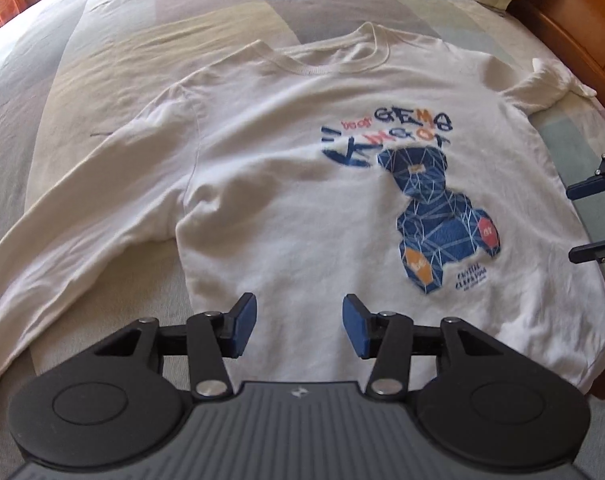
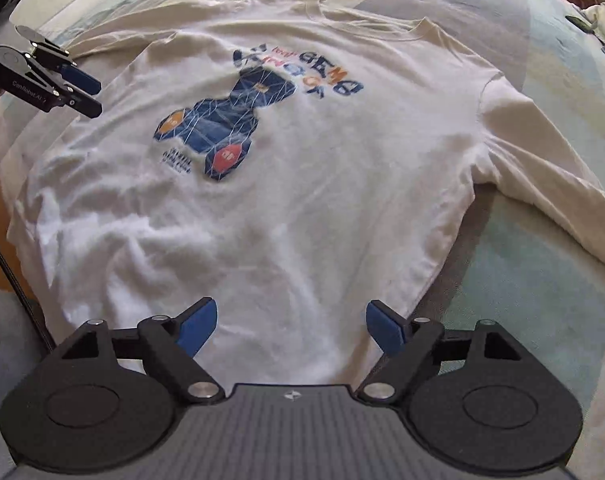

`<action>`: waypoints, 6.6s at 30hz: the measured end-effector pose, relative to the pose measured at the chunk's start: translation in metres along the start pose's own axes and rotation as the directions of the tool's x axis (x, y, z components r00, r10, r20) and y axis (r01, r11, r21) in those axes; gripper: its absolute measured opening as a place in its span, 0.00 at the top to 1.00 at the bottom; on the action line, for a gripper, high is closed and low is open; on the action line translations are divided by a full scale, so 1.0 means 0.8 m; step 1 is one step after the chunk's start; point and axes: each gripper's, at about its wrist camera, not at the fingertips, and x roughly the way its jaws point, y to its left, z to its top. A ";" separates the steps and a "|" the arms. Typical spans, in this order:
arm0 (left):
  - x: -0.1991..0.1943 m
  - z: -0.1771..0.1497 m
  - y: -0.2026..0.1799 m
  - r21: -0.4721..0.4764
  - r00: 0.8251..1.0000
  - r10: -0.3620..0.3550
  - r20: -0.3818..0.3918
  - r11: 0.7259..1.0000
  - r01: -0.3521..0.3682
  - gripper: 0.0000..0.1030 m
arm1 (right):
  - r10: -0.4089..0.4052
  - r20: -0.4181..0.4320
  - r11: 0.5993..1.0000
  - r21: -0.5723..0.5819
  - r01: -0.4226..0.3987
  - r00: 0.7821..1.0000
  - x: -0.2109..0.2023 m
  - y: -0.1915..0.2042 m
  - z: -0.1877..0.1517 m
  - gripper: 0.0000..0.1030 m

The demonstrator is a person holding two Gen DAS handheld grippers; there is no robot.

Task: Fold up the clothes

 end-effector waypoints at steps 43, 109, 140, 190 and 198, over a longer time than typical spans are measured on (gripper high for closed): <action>0.077 0.131 -0.071 0.056 0.997 -0.062 0.047 0.997 0.059 0.52 | -0.633 0.003 0.093 0.993 0.073 0.774 -0.107 -0.502 -0.191 0.86; 0.081 0.123 -0.055 -0.054 0.993 -0.051 0.104 0.997 0.057 0.47 | -0.338 0.163 0.936 0.156 0.315 0.927 0.021 -0.235 0.130 0.66; 0.083 0.090 -0.048 -0.072 0.994 0.097 0.048 0.993 -0.093 0.44 | -0.471 0.024 0.746 0.545 0.383 0.882 0.094 -0.257 0.121 0.00; -0.019 -0.062 0.039 0.046 0.988 0.146 0.044 0.988 -0.148 0.31 | -0.050 0.142 0.978 0.206 0.020 0.989 0.095 0.024 0.209 0.00; -0.029 -0.095 0.099 0.039 0.990 0.133 0.047 0.990 -0.135 0.31 | -0.002 0.156 0.997 0.082 -0.011 0.988 0.169 0.140 0.279 0.00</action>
